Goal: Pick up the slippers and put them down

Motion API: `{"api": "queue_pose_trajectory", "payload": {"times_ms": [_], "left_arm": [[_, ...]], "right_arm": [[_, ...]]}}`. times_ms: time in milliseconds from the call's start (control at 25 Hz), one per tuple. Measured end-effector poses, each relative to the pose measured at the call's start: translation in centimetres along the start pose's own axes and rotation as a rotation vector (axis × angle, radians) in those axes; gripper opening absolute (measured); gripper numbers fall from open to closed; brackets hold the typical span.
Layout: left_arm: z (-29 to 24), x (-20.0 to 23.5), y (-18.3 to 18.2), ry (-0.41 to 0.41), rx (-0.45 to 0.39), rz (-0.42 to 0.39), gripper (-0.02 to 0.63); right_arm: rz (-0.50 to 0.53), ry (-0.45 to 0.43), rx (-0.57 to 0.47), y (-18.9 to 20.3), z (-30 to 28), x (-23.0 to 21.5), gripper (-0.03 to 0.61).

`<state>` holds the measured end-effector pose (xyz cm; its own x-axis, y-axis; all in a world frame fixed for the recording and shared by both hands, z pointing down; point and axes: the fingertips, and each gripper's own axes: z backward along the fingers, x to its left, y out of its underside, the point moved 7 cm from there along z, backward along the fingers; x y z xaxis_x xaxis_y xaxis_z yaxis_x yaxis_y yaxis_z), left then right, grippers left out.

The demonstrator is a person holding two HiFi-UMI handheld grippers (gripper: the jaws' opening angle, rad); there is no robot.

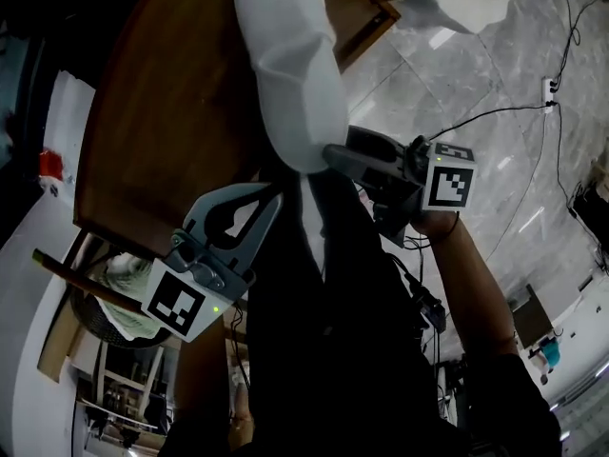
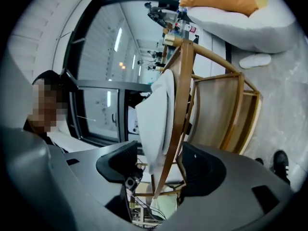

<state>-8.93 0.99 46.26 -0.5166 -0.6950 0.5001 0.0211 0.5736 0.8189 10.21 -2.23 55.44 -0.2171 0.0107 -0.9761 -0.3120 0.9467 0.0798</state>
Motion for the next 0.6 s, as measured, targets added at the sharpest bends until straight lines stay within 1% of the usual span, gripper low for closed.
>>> {"api": "queue_pose_trajectory", "payload": {"times_ms": [80, 160, 280, 400, 480, 600], "left_arm": [[-0.3, 0.0, 0.7, 0.016, 0.012, -0.018, 0.011], [-0.4, 0.2, 1.2, 0.019, 0.013, -0.006, 0.011], [-0.4, 0.2, 1.1, 0.016, -0.016, 0.010, 0.011], [-0.2, -0.1, 1.0, 0.020, -0.017, 0.001, 0.011], [0.1, -0.2, 1.1, 0.014, -0.018, 0.009, 0.011], [0.5, -0.3, 0.7, 0.002, -0.048, 0.016, 0.011]], "right_arm": [[-0.010, -0.022, 0.014, 0.3, -0.6, 0.0, 0.252], [-0.015, -0.034, 0.023, 0.6, -1.4, -0.2, 0.252], [-0.031, -0.054, 0.017, 0.8, -1.9, -0.4, 0.250], [-0.021, -0.052, 0.025, 1.0, -2.0, -0.5, 0.250], [-0.007, -0.048, 0.030, 1.0, -2.0, -0.5, 0.250], [0.007, -0.046, 0.042, 1.0, -2.1, -0.5, 0.249]]}}
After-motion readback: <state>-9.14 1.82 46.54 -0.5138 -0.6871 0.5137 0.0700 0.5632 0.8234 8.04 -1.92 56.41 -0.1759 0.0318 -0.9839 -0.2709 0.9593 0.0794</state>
